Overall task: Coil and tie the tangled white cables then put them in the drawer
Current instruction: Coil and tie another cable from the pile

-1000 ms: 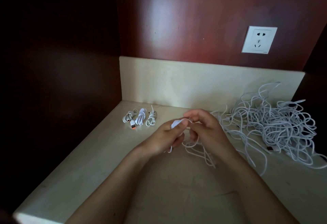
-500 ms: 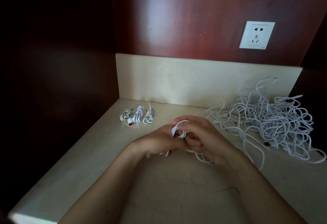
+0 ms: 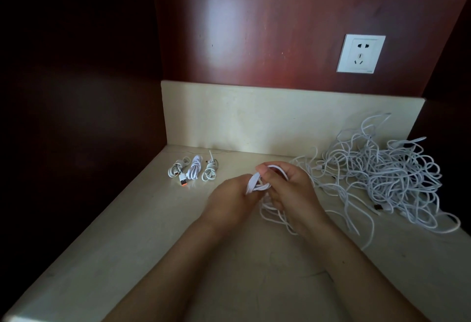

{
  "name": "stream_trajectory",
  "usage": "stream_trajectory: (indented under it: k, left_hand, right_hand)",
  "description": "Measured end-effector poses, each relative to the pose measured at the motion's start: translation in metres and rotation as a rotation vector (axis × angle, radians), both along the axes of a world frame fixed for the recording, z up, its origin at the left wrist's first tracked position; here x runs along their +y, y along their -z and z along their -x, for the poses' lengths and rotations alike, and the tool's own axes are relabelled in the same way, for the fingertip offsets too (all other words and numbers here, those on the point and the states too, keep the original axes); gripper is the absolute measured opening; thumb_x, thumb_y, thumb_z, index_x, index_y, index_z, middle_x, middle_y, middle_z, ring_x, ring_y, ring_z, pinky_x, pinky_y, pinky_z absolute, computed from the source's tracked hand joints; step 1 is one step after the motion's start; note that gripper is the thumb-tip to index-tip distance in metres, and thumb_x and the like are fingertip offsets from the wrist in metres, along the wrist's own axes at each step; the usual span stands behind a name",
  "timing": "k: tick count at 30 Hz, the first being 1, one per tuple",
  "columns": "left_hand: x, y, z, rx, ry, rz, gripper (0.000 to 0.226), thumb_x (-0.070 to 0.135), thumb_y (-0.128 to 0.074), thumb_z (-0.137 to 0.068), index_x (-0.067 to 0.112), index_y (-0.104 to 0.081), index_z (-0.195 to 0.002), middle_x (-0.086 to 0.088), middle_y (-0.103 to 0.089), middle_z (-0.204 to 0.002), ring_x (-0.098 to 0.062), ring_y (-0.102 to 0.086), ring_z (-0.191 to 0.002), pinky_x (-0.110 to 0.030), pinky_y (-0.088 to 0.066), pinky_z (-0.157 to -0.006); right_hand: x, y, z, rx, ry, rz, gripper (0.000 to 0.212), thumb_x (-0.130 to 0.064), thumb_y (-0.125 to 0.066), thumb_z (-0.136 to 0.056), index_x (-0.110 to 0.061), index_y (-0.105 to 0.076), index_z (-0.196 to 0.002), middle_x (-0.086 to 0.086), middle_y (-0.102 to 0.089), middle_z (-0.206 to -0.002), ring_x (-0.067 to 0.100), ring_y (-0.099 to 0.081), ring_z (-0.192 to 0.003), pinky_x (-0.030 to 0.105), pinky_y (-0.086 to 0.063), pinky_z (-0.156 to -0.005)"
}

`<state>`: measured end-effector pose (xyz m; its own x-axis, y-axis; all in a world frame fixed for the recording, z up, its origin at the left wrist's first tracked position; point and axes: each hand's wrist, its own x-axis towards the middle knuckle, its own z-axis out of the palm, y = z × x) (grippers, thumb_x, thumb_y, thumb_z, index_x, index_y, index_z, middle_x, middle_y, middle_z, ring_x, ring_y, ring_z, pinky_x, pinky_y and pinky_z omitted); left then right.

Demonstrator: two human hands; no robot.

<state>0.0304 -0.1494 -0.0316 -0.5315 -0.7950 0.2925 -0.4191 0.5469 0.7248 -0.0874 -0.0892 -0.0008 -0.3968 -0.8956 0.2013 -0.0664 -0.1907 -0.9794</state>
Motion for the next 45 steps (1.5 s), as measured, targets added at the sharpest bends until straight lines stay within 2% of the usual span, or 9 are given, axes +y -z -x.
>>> stream_trajectory:
  k: [5,10,14,18,23,32,36,41,45]
  left_hand:
    - [-0.005,-0.009,-0.004,0.088,-0.087,0.100,0.007,0.034,-0.066,-0.087,0.029,-0.063,-0.087,0.004,-0.069,-0.079,-0.017,-0.065,-0.075,-0.033,-0.051,-0.068]
    - [0.004,-0.018,-0.004,0.319,-0.016,-0.164,0.037,0.049,-0.067,-0.062,0.027,-0.045,-0.083,0.005,-0.068,-0.073,-0.016,-0.059,-0.060,-0.033,-0.047,-0.061]
    - [-0.002,-0.014,-0.002,0.559,-0.032,-0.225,0.045,0.064,-0.053,-0.079,0.022,-0.043,-0.069,0.011,-0.048,-0.056,-0.015,-0.044,-0.059,-0.036,-0.040,-0.064]
    - [-0.014,-0.008,-0.002,0.561,-0.105,-0.227,0.039,0.041,-0.054,-0.097,0.020,-0.043,-0.066,0.012,-0.046,-0.051,-0.015,-0.045,-0.059,-0.037,-0.044,-0.066]
    - [-0.014,-0.010,-0.004,0.543,0.004,-0.152,0.040,0.026,-0.060,-0.096,0.019,-0.044,-0.060,0.010,-0.041,-0.048,-0.012,-0.036,-0.051,-0.026,-0.033,-0.055]
    - [-0.011,-0.017,-0.005,0.635,0.085,-0.133,0.046,0.014,-0.061,-0.095,0.017,-0.039,-0.055,0.006,-0.036,-0.048,-0.010,-0.030,-0.047,-0.022,-0.028,-0.047]
    - [-0.010,-0.020,-0.003,0.731,0.026,-0.168,0.045,0.013,-0.060,-0.096,0.014,-0.039,-0.056,0.002,-0.036,-0.048,-0.007,-0.030,-0.044,-0.017,-0.031,-0.046]
    - [-0.015,-0.019,-0.007,0.813,-0.109,-0.134,0.044,0.015,-0.061,-0.095,0.015,-0.039,-0.057,0.005,-0.036,-0.048,-0.009,-0.032,-0.048,-0.022,-0.033,-0.051]
    - [-0.018,-0.015,-0.010,0.776,-0.195,-0.101,0.042,0.021,-0.063,-0.094,0.017,-0.044,-0.057,0.014,-0.045,-0.048,-0.004,-0.042,-0.049,-0.026,-0.037,-0.058]
  right_hand:
    - [-0.001,0.000,-0.001,-0.156,-0.052,0.017,0.011,-0.012,-0.061,-0.095,-0.006,-0.067,-0.088,0.000,-0.041,-0.051,0.004,-0.025,-0.036,0.016,-0.020,-0.035]
    - [0.000,-0.001,0.002,-0.244,-0.087,0.011,0.011,-0.012,-0.056,-0.097,-0.005,-0.064,-0.093,0.000,-0.039,-0.052,0.003,-0.023,-0.035,0.014,-0.018,-0.034]
    - [0.001,0.001,0.000,-0.212,-0.126,0.050,0.012,-0.012,-0.056,-0.097,-0.005,-0.064,-0.094,0.000,-0.042,-0.054,0.003,-0.021,-0.036,0.014,-0.017,-0.035]
    - [-0.001,0.005,-0.001,-0.127,-0.106,0.061,0.024,-0.015,-0.051,-0.100,-0.011,-0.070,-0.087,0.001,-0.033,-0.048,0.008,-0.019,-0.039,0.015,-0.017,-0.037]
    - [0.002,0.003,0.001,0.016,-0.014,0.112,0.021,-0.009,-0.051,-0.099,0.001,-0.068,-0.091,-0.010,-0.053,-0.048,0.000,-0.037,-0.036,0.012,-0.028,-0.038]
    - [-0.004,0.009,0.007,-0.213,-0.072,-0.041,0.009,-0.010,-0.062,-0.091,-0.008,-0.070,-0.086,0.003,-0.043,-0.051,0.004,-0.025,-0.034,0.013,-0.019,-0.033]
    - [-0.006,0.019,0.001,0.154,-0.042,-0.009,0.019,-0.008,-0.057,-0.095,-0.006,-0.072,-0.083,-0.004,-0.045,-0.047,0.001,-0.034,-0.037,0.018,-0.029,-0.042]
    - [-0.006,0.029,-0.008,0.652,-0.080,0.026,0.024,-0.022,-0.054,-0.099,-0.022,-0.073,-0.084,-0.026,-0.057,-0.055,-0.007,-0.055,-0.057,0.017,-0.039,-0.061]
    - [0.000,0.032,-0.011,1.004,-0.085,0.112,0.031,-0.045,-0.040,-0.093,-0.028,-0.050,-0.069,-0.010,-0.050,-0.058,0.005,-0.045,-0.055,0.035,-0.040,-0.059]
